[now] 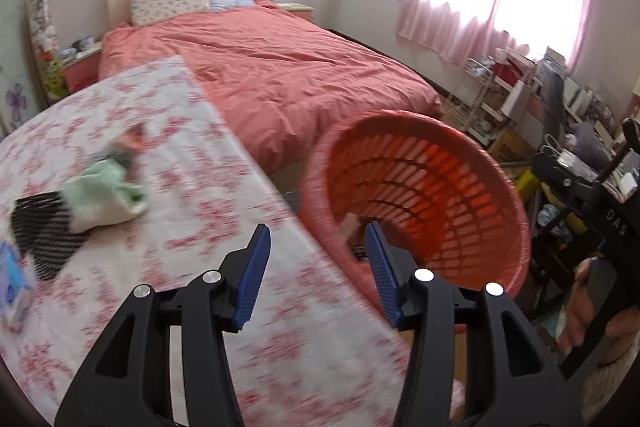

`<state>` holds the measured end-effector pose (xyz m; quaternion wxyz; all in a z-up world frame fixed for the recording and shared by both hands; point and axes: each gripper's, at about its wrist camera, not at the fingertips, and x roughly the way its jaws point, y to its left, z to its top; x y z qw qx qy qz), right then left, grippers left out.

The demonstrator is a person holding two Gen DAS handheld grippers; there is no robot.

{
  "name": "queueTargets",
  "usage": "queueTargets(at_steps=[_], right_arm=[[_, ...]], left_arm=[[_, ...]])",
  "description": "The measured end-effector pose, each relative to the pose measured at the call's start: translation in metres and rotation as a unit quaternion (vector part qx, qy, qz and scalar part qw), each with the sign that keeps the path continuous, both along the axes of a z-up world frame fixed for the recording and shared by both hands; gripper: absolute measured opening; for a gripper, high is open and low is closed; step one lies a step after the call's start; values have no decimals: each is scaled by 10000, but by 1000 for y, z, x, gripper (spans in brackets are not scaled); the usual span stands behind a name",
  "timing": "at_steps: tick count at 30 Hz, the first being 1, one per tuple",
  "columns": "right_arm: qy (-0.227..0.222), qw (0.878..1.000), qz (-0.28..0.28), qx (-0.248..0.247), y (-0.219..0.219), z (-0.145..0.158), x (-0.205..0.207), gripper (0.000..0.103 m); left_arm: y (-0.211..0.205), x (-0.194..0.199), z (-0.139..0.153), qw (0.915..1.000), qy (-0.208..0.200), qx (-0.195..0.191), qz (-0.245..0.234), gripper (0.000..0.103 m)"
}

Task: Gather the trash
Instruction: 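Open both tools over the basket to drop the tissue and container, then grasp the blue tissue packet with the left tool while the right tool approaches the green sock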

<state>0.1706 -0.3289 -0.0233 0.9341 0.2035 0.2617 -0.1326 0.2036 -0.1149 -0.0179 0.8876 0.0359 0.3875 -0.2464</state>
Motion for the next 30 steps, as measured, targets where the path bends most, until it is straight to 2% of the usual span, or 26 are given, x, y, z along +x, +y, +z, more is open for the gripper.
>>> queueTargets(at_steps=[6, 10, 15, 19, 23, 26, 30], right_arm=[[52, 9992, 256, -296, 28, 7, 3, 90], [75, 9978, 457, -479, 53, 11, 7, 88], [73, 9932, 752, -885, 93, 18, 11, 88], [89, 9892, 988, -1080, 118, 18, 15, 88], [148, 9856, 1187, -1199, 137, 14, 19, 87], [196, 9840, 1270, -1234, 145, 12, 21, 86], [219, 9834, 1309, -1236, 149, 10, 23, 86]], left_arm=[[55, -1, 1, 9980, -124, 134, 612, 54], [101, 1, 2, 9928, -115, 177, 1177, 54], [165, 4, 2, 9787, -199, 286, 2023, 59], [198, 10, -1, 9673, -153, 315, 2512, 62], [207, 19, -6, 9618, 43, 228, 2729, 71], [209, 31, -11, 9571, 162, 211, 2885, 72], [211, 43, -19, 9445, 368, 482, 3228, 72]])
